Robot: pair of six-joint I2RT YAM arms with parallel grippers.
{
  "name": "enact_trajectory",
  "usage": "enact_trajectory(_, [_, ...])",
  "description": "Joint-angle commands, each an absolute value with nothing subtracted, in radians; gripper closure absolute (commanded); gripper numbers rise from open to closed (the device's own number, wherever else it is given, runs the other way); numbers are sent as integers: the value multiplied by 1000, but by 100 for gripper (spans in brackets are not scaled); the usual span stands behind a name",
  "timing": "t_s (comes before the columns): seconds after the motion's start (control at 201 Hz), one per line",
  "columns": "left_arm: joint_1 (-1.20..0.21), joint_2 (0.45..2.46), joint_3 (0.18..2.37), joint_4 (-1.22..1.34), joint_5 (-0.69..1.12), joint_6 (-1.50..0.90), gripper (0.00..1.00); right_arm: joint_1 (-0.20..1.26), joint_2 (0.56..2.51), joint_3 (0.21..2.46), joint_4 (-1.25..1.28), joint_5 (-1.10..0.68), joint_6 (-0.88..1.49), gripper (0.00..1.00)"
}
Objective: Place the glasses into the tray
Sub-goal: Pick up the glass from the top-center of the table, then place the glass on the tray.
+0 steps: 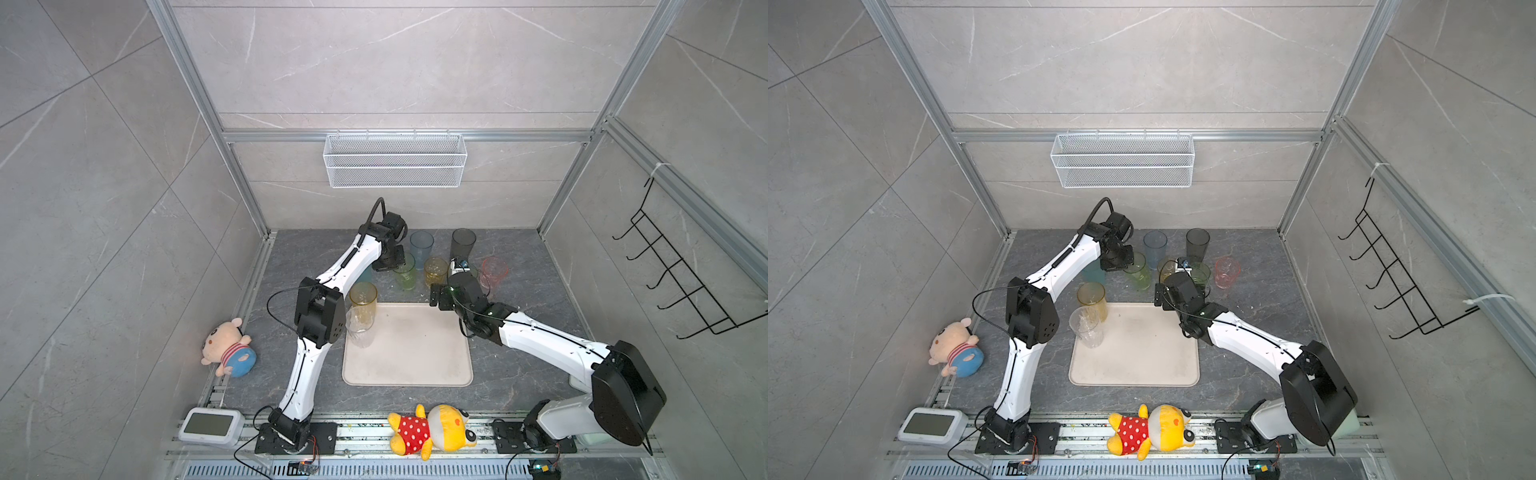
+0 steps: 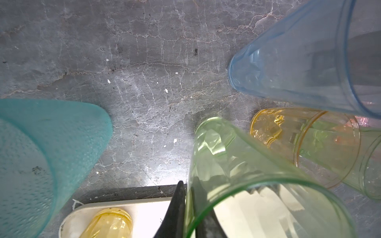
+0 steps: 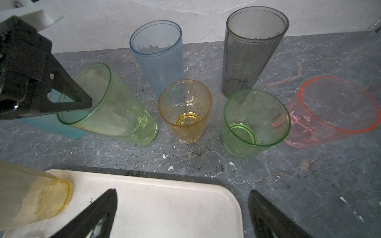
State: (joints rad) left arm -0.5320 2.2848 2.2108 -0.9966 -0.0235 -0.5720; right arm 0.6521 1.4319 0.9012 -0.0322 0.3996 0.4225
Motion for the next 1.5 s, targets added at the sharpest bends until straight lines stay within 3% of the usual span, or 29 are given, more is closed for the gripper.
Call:
enact_trajectory(0.0, [-528, 2245, 2242, -1010, -14, -584, 91, 649, 1442, 923, -46, 393, 417, 0])
enact_trajectory(0.378, [-536, 2147, 2234, -1082, -6, -594, 100, 648, 1449, 926, -45, 388, 422, 0])
enact_trajectory(1.494, [-735, 1874, 2254, -1556, -71, -570, 100, 647, 1442, 920, -37, 387, 425, 0])
